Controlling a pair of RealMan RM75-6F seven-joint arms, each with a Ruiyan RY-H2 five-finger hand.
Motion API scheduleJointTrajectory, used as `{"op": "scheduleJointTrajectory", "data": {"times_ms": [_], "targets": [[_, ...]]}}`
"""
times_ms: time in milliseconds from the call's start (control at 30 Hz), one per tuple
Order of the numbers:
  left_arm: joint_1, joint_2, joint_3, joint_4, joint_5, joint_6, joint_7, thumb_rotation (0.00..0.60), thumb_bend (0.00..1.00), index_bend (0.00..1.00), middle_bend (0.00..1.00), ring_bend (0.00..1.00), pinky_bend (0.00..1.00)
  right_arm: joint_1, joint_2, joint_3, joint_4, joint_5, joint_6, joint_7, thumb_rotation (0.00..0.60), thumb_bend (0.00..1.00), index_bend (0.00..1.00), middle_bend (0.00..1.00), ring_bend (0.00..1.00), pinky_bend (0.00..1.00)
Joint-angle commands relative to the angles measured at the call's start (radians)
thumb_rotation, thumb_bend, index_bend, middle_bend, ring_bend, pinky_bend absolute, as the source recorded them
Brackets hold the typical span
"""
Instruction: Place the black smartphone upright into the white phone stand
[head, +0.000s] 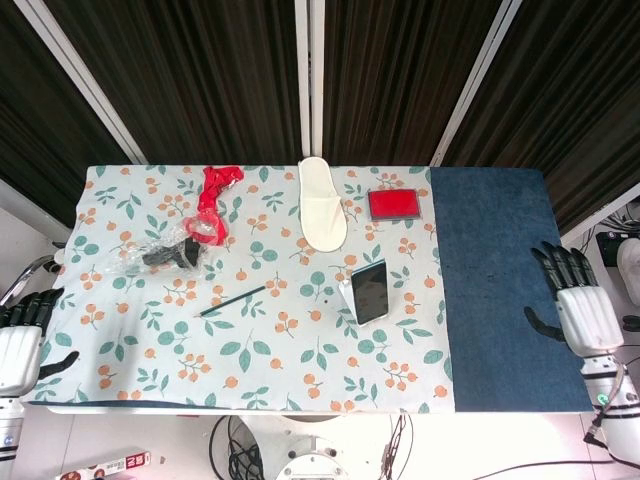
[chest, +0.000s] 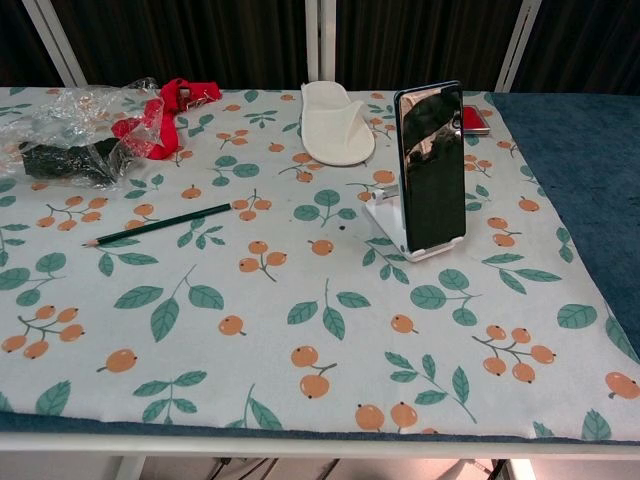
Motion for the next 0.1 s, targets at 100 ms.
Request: {"op": "scheduleJointTrajectory", "data": {"times_ms": [100], "targets": [[-0.005, 0.011, 0.003, -0.01, 0.018, 0.004, 0.002, 0.6, 0.0, 0.12, 0.15, 0.13, 0.23, -0.133, -0.044, 0.011, 0.076, 0.03, 0.032, 0.102, 0.6, 0.21, 0.0, 0.0, 0.0, 0.0]]}}
